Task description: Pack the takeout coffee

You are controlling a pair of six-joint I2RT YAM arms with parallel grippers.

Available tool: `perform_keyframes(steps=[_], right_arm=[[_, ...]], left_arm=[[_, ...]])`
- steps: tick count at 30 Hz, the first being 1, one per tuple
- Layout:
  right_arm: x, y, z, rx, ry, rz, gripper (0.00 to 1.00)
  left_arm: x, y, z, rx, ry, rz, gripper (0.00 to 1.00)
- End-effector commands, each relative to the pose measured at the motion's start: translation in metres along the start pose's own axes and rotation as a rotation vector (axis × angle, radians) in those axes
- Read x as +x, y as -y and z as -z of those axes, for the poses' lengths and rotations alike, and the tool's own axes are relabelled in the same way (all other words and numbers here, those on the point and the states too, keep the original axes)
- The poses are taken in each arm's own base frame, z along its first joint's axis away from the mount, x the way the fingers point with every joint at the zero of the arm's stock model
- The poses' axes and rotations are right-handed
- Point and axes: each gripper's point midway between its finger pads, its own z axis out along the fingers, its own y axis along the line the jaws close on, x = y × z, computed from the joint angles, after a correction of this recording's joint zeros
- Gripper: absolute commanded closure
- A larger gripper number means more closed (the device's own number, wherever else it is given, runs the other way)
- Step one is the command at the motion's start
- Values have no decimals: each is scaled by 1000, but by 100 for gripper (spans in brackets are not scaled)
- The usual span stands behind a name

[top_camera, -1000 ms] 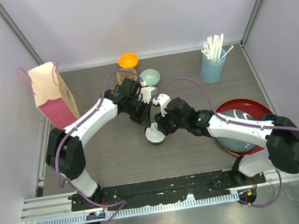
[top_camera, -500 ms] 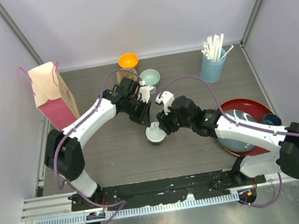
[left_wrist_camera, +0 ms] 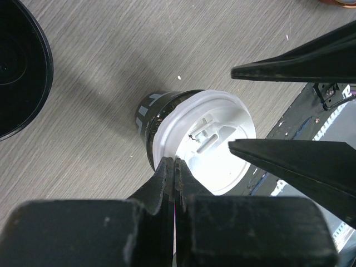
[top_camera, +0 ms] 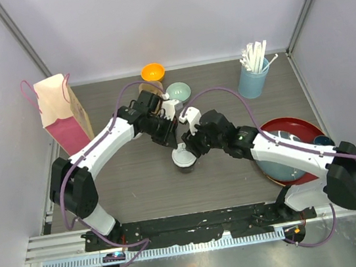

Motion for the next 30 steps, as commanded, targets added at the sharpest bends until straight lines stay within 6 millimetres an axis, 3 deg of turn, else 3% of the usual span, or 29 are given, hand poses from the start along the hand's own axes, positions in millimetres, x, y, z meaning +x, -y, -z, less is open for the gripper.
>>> perform_keyframes(steps=[1, 18, 30], right_arm=[[-3, -1, -8, -13, 5, -4, 46], [20, -1, -21, -5, -50, -8, 48], [19, -2, -19, -9, -52, -17, 48]], left_arm=[[-5, 4, 3, 25, 36, -32, 100], [2, -7, -9, 5, 15, -36, 100], [7, -2, -16, 46, -18, -12, 100]])
